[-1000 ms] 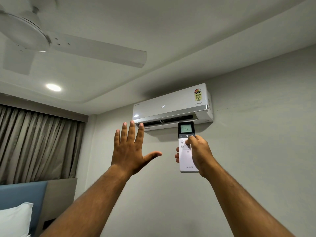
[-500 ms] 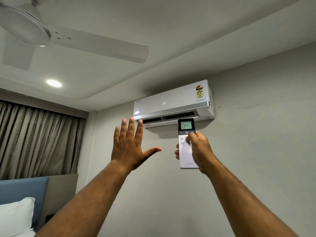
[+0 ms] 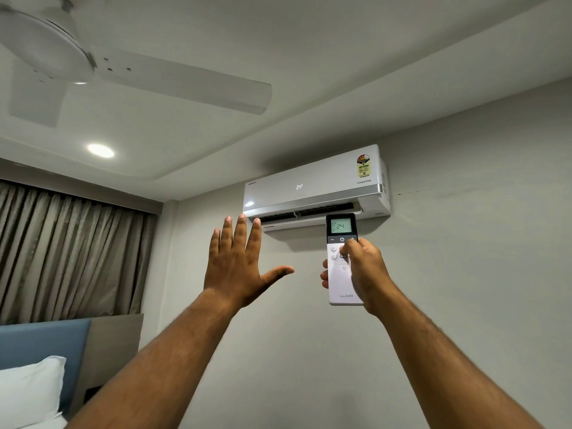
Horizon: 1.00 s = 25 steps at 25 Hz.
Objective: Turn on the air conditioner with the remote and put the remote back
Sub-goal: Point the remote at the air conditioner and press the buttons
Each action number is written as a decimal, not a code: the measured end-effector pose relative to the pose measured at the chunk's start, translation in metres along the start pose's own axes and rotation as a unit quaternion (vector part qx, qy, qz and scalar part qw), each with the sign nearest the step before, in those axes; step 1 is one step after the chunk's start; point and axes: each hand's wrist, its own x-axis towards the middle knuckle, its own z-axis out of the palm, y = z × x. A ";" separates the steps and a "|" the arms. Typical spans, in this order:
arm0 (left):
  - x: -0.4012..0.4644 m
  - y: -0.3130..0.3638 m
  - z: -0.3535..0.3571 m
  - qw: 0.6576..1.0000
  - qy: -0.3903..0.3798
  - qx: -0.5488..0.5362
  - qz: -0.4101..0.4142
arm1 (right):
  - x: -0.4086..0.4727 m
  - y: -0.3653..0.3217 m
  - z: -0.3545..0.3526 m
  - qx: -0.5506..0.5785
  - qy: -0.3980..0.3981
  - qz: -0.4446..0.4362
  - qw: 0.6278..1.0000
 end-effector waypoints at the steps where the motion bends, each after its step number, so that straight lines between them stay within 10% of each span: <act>1: 0.000 0.000 0.000 1.000 -0.001 0.000 0.000 | 0.000 -0.001 0.000 0.003 -0.001 0.000 1.000; 25: 0.001 -0.005 -0.007 1.000 -0.013 0.011 -0.003 | -0.003 0.006 0.006 -0.023 -0.001 0.009 1.000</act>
